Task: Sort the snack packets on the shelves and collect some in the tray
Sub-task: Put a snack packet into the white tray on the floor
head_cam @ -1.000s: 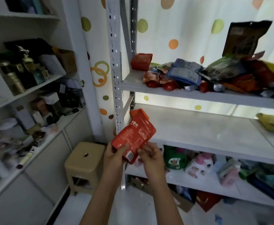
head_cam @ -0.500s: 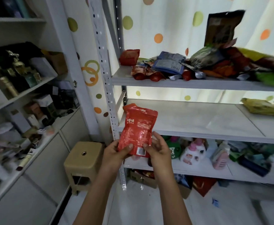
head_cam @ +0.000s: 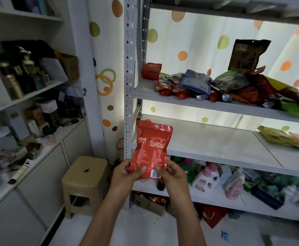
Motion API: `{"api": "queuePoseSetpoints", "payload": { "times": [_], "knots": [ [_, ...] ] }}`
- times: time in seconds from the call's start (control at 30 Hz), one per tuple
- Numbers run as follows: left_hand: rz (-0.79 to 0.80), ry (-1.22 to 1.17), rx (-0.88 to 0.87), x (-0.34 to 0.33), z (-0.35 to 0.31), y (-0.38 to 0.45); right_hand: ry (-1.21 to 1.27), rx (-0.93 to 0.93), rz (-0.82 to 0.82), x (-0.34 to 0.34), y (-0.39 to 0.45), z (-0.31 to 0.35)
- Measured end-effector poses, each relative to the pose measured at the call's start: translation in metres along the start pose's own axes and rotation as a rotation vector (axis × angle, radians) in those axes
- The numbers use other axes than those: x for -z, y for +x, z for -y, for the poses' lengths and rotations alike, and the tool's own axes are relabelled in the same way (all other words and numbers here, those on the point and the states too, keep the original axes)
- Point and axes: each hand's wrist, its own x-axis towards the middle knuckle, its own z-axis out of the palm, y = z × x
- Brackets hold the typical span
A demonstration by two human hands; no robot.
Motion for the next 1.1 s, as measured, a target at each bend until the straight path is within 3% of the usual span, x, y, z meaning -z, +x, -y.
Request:
{"api": "queuePoseSetpoints", "payload": {
  "times": [0.53,0.8,0.9,1.1],
  "knots": [
    [-0.018,-0.018,0.001,0.036,0.008,-0.009,-0.021,-0.038,-0.005,-0.041,-0.013,-0.022],
    [-0.122,0.163,-0.157,0.041,0.017,-0.007,0.0,-0.022,0.004,-0.044,-0.02,-0.024],
    [-0.084,0.216,-0.168,0.039,0.014,-0.008,-0.043,0.008,0.028,-0.045,-0.021,-0.022],
    [0.095,0.002,0.005,0.034,-0.004,-0.023,-0.031,-0.019,0.111,-0.056,-0.016,-0.032]
  ]
}}
